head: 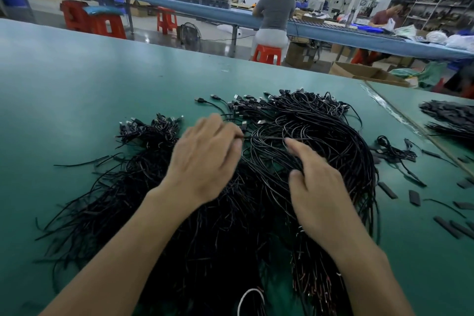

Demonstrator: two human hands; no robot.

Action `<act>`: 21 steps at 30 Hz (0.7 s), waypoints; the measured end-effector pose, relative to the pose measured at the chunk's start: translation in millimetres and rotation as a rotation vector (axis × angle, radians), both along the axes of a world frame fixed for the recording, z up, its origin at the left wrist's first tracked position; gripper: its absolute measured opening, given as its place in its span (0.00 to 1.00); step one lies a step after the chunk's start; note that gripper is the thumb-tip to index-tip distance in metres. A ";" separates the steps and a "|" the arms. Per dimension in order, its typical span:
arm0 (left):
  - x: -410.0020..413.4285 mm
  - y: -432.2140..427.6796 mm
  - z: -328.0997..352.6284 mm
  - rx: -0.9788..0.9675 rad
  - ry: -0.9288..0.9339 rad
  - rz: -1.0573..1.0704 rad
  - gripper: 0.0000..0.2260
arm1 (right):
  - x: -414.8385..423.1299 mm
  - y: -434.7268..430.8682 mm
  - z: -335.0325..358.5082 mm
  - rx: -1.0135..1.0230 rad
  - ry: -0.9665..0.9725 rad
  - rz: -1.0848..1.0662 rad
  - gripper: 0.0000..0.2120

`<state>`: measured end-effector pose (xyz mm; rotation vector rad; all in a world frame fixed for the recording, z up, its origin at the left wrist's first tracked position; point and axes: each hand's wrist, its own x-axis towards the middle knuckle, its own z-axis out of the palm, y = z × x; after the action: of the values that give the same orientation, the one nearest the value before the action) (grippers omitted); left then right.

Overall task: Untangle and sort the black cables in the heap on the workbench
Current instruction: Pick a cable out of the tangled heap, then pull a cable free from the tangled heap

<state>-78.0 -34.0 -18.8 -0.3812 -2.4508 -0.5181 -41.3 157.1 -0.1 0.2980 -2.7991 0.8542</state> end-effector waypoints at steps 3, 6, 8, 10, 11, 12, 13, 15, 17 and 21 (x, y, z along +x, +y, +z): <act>3.3 5.7 2.1 -0.030 -0.118 -0.214 0.18 | 5.8 -14.5 -3.9 -0.092 0.095 0.140 0.28; 5.4 4.8 8.5 -0.042 -0.145 -0.273 0.17 | 4.7 -13.8 -8.7 0.100 0.314 0.052 0.25; 6.1 2.7 12.3 -0.082 -0.137 -0.283 0.16 | 2.1 -9.5 -9.3 0.149 0.350 0.018 0.21; 8.5 2.7 13.1 -0.039 -0.108 -0.267 0.15 | -2.1 -2.1 -9.4 0.150 0.371 0.003 0.14; 9.3 2.2 13.4 0.021 -0.092 -0.234 0.16 | -3.4 1.9 -8.6 0.107 0.371 0.006 0.12; 9.4 1.4 14.1 0.090 -0.084 -0.184 0.18 | -4.8 6.1 -7.3 0.017 0.366 0.016 0.10; 8.9 0.1 14.8 0.146 -0.092 -0.124 0.22 | -5.5 9.6 -4.8 -0.116 0.352 0.035 0.08; 6.9 -2.1 17.1 0.177 -0.169 -0.045 0.28 | -6.7 14.3 -0.5 -0.370 0.339 0.062 0.06; 8.1 -0.6 20.1 0.211 -0.351 -0.138 0.31 | -6.8 14.4 1.6 -0.476 0.364 0.049 0.05; 22.0 9.8 32.4 0.496 -0.749 -0.614 0.32 | -8.5 11.3 -1.3 -0.597 0.262 0.066 0.07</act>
<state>-55.9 -24.2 13.7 -0.8442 -2.7077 -1.7524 -49.8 168.3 -1.4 0.3674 -2.1817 1.4839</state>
